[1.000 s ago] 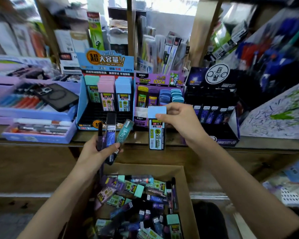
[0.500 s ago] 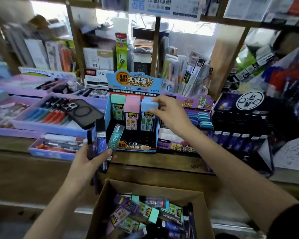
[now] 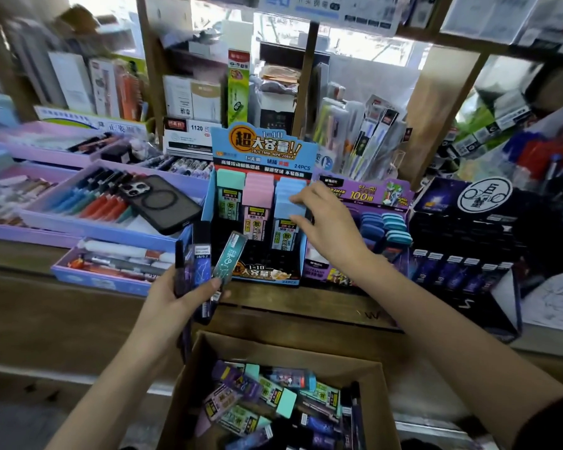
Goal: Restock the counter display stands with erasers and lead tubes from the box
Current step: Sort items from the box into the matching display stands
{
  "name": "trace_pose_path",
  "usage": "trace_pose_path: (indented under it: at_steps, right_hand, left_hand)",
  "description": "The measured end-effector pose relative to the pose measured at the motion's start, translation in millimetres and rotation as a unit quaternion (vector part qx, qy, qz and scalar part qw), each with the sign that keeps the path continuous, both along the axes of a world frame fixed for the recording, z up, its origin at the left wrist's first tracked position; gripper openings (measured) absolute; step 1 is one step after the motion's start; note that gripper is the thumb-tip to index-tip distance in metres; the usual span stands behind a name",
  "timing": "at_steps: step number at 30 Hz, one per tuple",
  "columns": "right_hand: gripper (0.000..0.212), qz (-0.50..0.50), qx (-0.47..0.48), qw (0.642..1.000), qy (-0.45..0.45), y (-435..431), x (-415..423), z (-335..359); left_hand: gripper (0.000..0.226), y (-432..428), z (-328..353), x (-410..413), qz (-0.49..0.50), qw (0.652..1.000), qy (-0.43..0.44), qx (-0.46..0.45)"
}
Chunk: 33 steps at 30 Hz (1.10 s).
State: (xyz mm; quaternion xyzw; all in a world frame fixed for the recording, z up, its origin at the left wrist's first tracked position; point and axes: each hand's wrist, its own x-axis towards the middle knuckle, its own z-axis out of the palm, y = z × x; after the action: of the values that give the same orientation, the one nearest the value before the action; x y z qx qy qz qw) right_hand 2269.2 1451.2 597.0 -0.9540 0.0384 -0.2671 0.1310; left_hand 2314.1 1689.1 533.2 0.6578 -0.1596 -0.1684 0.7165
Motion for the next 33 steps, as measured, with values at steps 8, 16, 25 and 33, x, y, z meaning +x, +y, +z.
trace_pose_path:
  at_steps: [8, 16, 25, 33]
  right_hand:
    - [0.028, 0.009, 0.012, 0.999, -0.043, 25, -11, 15]
    - [0.004, 0.108, 0.448, 0.874, 0.152, 51, -40, 5]
    - [0.009, 0.071, 0.643, 0.762, -0.029, 23, -77, 2]
    - [0.012, 0.062, 0.729, 0.679, -0.068, 42, -109, -32]
  left_hand:
    - [0.008, -2, 11, -12, -0.041, 0.998, -0.044, 0.005]
    - [0.022, -12, 15, -24, -0.058, 0.997, -0.039, 0.009]
    - [0.005, -27, 23, -32, 0.005, 0.997, 0.018, -0.08]
    - [0.036, -64, 24, -55, 0.016, 0.991, 0.029, -0.132]
